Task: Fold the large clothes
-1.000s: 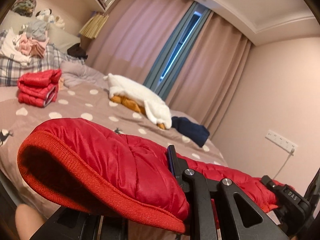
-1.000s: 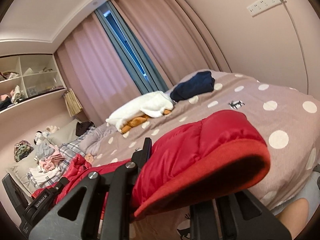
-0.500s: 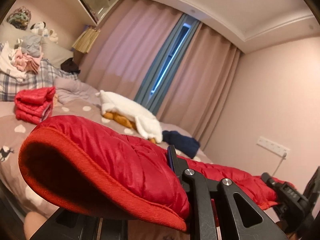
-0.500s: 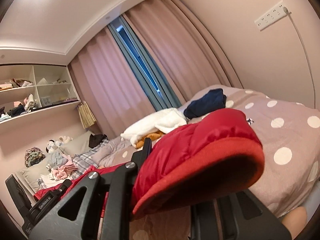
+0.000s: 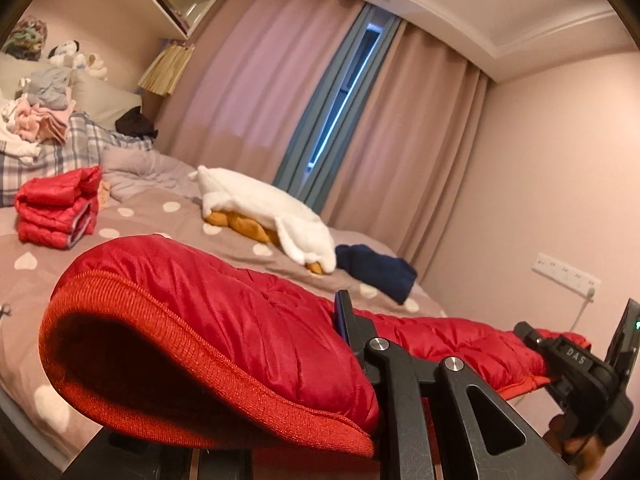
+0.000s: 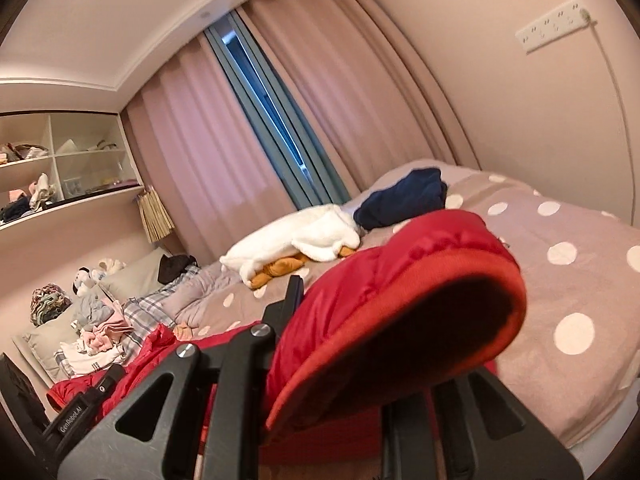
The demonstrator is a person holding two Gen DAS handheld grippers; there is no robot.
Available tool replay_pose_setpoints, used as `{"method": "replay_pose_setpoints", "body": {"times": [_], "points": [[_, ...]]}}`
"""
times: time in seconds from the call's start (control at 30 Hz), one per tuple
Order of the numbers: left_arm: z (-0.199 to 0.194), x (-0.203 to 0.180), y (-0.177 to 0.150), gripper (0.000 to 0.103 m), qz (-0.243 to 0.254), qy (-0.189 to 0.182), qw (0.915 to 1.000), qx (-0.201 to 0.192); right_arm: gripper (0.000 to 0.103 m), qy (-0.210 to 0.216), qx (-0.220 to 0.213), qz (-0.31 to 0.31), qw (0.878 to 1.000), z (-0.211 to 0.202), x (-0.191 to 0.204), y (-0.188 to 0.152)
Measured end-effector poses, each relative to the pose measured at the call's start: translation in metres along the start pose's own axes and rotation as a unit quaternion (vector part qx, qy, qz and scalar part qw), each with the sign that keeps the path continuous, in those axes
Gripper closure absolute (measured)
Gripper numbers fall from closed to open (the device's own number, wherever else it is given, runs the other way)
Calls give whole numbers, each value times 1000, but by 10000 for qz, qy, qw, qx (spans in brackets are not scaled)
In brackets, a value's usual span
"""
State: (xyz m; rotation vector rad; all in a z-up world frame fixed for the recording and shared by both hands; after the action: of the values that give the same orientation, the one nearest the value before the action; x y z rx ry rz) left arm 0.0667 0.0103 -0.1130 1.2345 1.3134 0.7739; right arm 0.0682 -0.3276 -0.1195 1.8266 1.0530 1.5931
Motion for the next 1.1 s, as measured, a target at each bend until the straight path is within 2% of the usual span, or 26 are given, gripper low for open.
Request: {"method": "replay_pose_setpoints", "body": {"times": [0.17, 0.33, 0.67, 0.83, 0.9, 0.97, 1.1], "points": [[36, 8, 10, 86, 64, -16, 10000, 25, 84, -127, 78, -137, 9998, 37, 2, 9], [71, 10, 16, 86, 152, 266, 9993, 229, 84, -413, 84, -456, 9981, 70, 9, 13], [100, 13, 15, 86, 85, 360, 9979, 539, 84, -694, 402, -829, 9933, 109, 7, 22], [110, 2, 22, 86, 391, 405, 9969, 554, 84, -879, 503, -915, 9906, 121, 8, 30], [109, 3, 19, 86, 384, 371, 9972, 515, 83, -880, 528, -914, 9905, 127, 9, 33], [109, 11, 10, 86, 178, 266, 9981, 532, 84, -827, 551, -829, 9916, 128, 6, 30], [118, 17, -14, 86, 206, 316, 9951, 911, 84, -963, 909, -766, 9882, 138, -4, 15]]}}
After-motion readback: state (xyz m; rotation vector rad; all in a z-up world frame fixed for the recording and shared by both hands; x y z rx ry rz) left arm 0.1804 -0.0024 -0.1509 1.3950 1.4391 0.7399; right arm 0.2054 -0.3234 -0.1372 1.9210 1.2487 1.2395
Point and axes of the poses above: each gripper's, at about its wrist camera, not at the fingertips, and z roughly the way its jaws point, x to its left, y to its top, the point moved 3 cm from there along z, roughly the way its jaws point, and after that the axes turned 8 degrees about z, right-handed, at the moved point
